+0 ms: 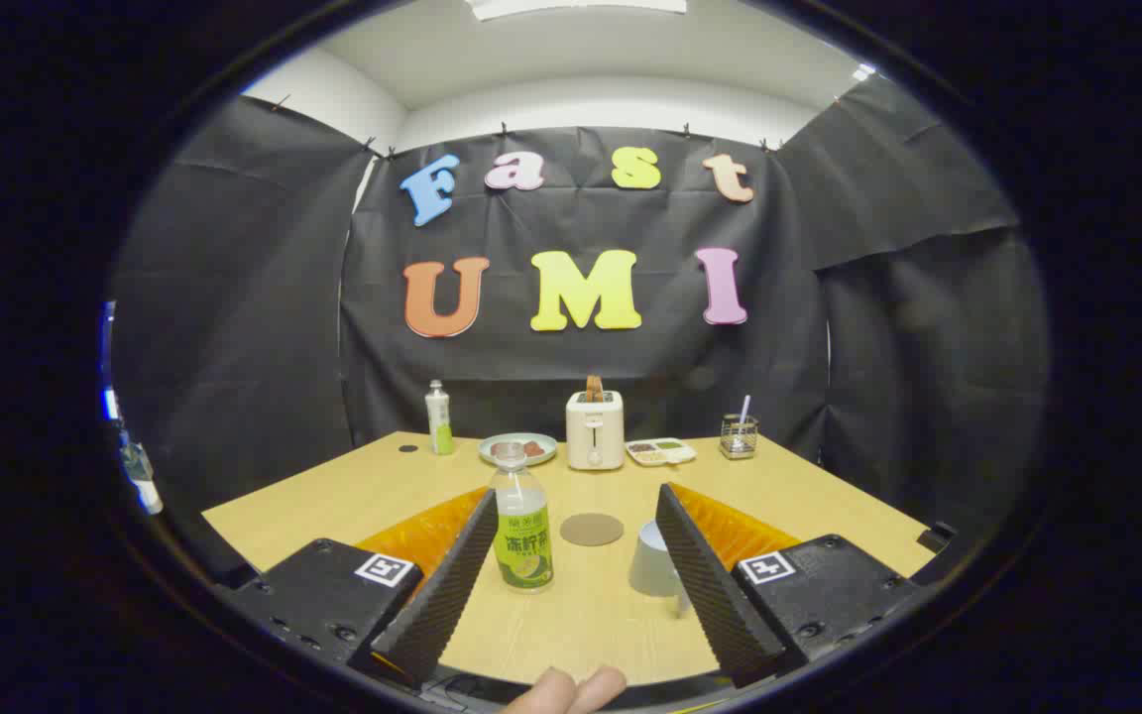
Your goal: Take the bottle from table, then pour the juice into the cup, finally place the bottle on the coaster
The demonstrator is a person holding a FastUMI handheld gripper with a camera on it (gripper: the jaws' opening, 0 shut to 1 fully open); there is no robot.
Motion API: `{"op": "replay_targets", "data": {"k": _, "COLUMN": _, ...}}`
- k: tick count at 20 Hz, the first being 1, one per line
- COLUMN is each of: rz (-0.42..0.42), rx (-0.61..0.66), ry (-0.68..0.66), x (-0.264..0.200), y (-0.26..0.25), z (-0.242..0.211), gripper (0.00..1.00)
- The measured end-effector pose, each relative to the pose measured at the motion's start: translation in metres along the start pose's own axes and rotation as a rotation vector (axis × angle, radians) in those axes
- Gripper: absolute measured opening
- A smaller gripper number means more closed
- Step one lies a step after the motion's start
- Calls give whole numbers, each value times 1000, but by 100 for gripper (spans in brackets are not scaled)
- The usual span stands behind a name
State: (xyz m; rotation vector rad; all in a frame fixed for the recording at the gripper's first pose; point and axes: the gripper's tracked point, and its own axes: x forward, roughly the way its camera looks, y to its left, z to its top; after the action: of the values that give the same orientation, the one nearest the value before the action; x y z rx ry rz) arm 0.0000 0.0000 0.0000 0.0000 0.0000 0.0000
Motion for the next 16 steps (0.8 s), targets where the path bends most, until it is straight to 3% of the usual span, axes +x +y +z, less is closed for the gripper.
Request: {"op": "replay_targets", "data": {"k": 16, "rz": 21, "rx": 6, "ry": -10, "x": 5, "y": -10, "z": 2, "gripper": 100}}
